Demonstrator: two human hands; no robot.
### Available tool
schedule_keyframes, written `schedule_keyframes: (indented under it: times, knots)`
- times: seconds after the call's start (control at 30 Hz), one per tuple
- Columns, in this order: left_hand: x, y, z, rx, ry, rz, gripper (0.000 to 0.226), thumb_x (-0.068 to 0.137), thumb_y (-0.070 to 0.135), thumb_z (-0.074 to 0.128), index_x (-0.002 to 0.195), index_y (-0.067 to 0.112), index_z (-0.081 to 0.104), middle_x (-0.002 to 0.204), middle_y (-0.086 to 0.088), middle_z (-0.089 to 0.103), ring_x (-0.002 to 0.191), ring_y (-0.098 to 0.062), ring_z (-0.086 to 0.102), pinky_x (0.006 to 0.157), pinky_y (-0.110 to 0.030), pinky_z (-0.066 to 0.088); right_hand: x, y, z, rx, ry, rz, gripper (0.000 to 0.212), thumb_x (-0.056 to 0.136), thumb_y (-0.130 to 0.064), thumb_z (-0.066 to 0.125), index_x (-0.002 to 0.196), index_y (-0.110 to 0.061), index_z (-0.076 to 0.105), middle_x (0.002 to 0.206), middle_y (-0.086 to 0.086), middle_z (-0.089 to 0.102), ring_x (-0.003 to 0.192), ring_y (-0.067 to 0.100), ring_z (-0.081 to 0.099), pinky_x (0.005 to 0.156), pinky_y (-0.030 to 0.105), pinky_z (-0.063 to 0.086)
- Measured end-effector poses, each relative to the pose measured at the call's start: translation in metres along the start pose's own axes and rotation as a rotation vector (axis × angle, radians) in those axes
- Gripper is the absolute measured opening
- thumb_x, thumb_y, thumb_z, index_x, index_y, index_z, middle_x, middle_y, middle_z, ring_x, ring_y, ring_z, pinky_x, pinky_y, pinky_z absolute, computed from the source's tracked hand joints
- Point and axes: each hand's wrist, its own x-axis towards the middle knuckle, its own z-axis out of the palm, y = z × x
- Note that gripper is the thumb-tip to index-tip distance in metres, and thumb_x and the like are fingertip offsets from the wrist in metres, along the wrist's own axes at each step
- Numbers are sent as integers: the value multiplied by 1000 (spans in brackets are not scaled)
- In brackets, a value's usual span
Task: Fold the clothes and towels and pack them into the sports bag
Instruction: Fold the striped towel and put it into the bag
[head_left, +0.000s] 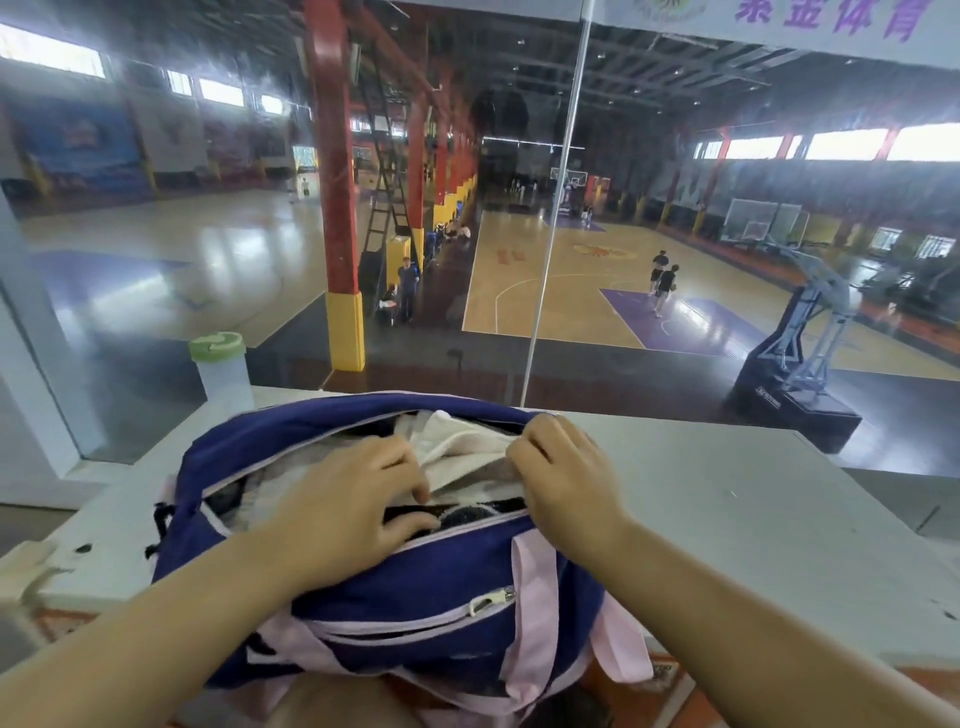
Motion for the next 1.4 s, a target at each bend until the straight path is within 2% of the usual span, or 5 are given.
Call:
schedule_keyframes:
  times: [0.2, 0.43, 0.67, 0.93, 1.4]
  knots:
    - [-14, 3, 3, -51, -297, -120, 98, 62, 89, -3, 96, 31, 68, 94, 16, 61, 86, 0, 55, 79, -26, 48, 3, -21, 24, 130, -409, -5, 40, 70, 2, 64, 107, -12, 65, 110, 7, 61, 99, 33, 60, 74, 46, 54]
    - [-21, 2, -12, -237, -447, -134, 42, 71, 73, 51, 97, 46, 68, 92, 30, 64, 90, 7, 58, 85, -21, 48, 9, -29, 17, 12, -339, -99, 24, 66, 1, 73, 86, -6, 61, 91, 13, 61, 86, 36, 61, 64, 37, 52]
    - [-16, 7, -15, -451, -442, -161, 6, 80, 37, 70, 84, 37, 74, 90, 21, 71, 88, 1, 63, 84, -24, 49, 20, -17, 19, 100, -701, 81, 79, 88, -32, 58, 150, -13, 13, 159, 8, 1, 145, 27, 8, 117, 38, 19]
    - [-4, 4, -24, -444, -504, -179, 7, 81, 39, 68, 84, 35, 74, 87, 17, 72, 84, -2, 64, 78, -19, 50, 42, -16, 32, 83, -1087, -26, 65, 82, -27, 60, 142, -24, 36, 148, 1, 34, 131, 25, 38, 110, 39, 32]
    - [48, -11, 20, 208, -589, -165, 53, 89, 35, 55, 138, 22, 40, 145, 5, 32, 121, -22, 48, 100, -36, 42, 9, -7, 4, -161, -775, 77, 44, 87, -8, 57, 128, -2, 43, 128, 16, 48, 104, 33, 57, 72, 37, 45]
